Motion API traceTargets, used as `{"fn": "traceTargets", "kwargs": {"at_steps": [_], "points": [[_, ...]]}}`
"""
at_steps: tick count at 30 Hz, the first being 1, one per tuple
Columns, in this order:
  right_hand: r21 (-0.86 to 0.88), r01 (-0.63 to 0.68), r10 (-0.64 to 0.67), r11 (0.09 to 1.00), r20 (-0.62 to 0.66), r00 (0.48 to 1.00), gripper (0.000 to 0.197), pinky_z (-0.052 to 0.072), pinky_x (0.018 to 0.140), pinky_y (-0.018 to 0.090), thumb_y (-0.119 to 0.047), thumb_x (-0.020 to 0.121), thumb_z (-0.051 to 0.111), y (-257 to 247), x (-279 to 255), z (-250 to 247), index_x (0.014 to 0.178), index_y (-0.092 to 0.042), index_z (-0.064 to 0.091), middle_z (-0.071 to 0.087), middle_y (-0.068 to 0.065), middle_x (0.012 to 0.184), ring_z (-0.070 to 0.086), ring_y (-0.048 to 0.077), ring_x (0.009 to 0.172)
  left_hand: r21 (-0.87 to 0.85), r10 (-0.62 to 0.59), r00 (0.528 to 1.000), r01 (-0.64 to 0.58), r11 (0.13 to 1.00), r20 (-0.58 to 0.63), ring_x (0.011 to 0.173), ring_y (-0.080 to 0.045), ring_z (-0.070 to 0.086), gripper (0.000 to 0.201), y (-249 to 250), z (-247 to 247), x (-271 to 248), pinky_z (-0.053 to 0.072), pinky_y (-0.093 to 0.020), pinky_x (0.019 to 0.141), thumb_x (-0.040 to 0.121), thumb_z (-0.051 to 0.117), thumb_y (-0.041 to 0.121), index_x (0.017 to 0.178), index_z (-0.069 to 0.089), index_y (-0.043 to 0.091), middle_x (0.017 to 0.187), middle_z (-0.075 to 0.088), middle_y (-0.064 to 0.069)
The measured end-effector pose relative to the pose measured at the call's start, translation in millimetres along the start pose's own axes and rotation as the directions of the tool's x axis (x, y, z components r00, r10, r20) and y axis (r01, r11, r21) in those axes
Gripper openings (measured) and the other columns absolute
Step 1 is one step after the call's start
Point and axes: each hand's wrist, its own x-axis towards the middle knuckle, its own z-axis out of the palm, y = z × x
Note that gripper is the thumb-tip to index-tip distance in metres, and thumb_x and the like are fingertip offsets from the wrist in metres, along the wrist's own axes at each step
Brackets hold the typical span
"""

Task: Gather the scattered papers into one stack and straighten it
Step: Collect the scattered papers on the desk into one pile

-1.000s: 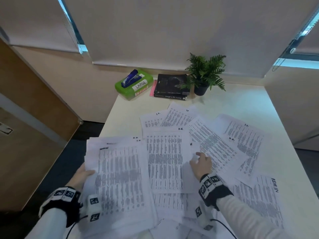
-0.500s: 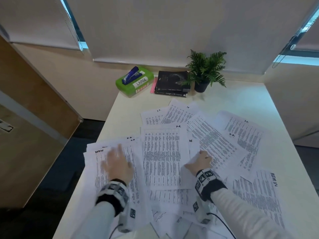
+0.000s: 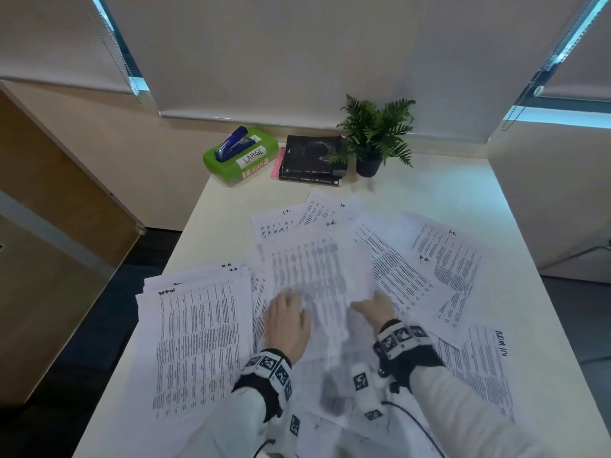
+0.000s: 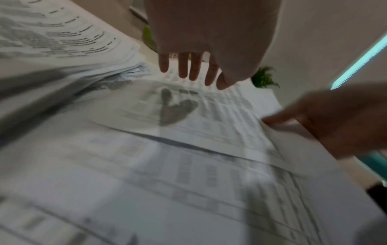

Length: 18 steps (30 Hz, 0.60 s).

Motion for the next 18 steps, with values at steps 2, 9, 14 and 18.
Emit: {"fn": "traceTargets", "kwargs": {"at_steps": [2,9,14,18], "points": [[-0.063,0.016,-0.018,0.998,-0.028,0.999,0.043,0.044,0.09,0.034,0.001,0.083,0.058,-4.7,7.7,-38.4,0.125,0.006,0.048,0.059,0.023,0.12,0.056,0.031,0.105,-0.067,-0.098,0.994,0.095,0.993,-0.037,0.129,-0.019,0.037,0.04,0.2,0.0,2.3,0.031,-0.033,0.11,0.096,0.04,0.021,0.136,0.04,0.016,0.14,0.039,-0.005],[-0.291,-0.047,-0.025,0.956,-0.241,0.97,0.039,0.043,0.095,0.046,0.005,0.083,0.051,23.5,27.4,-149.6,0.122,0.01,0.05,0.059,0.027,0.107,0.055,0.038,0.1,0.11,-0.306,0.947,0.296,0.949,0.093,0.131,-0.025,0.034,0.056,-2.7,12.1,1.7,0.03,-0.037,0.11,0.093,0.046,0.037,0.14,0.03,0.012,0.143,0.035,-0.013],[-0.244,-0.156,0.089,0.957,-0.263,0.961,0.045,0.039,0.098,0.045,0.005,0.085,0.055,48.4,31.7,-177.6,0.128,0.013,0.044,0.051,0.033,0.126,0.05,0.043,0.116,0.199,-0.419,0.877,0.379,0.904,0.234,0.145,-0.038,-0.006,0.114,13.3,21.0,2.2,0.004,-0.055,0.115,0.071,0.039,0.081,0.15,-0.003,0.01,0.157,-0.012,-0.016],[-0.142,-0.177,0.137,0.974,-0.253,0.958,0.046,0.037,0.1,0.042,0.004,0.086,0.056,58.7,32.6,-183.5,0.129,0.013,0.043,0.049,0.03,0.131,0.048,0.041,0.119,0.323,-0.393,0.872,0.297,0.899,0.292,0.143,-0.042,-0.003,0.114,40.5,38.8,-9.7,0.017,-0.062,0.11,0.074,0.052,0.07,0.149,-0.009,0.01,0.157,-0.011,-0.017]]}}
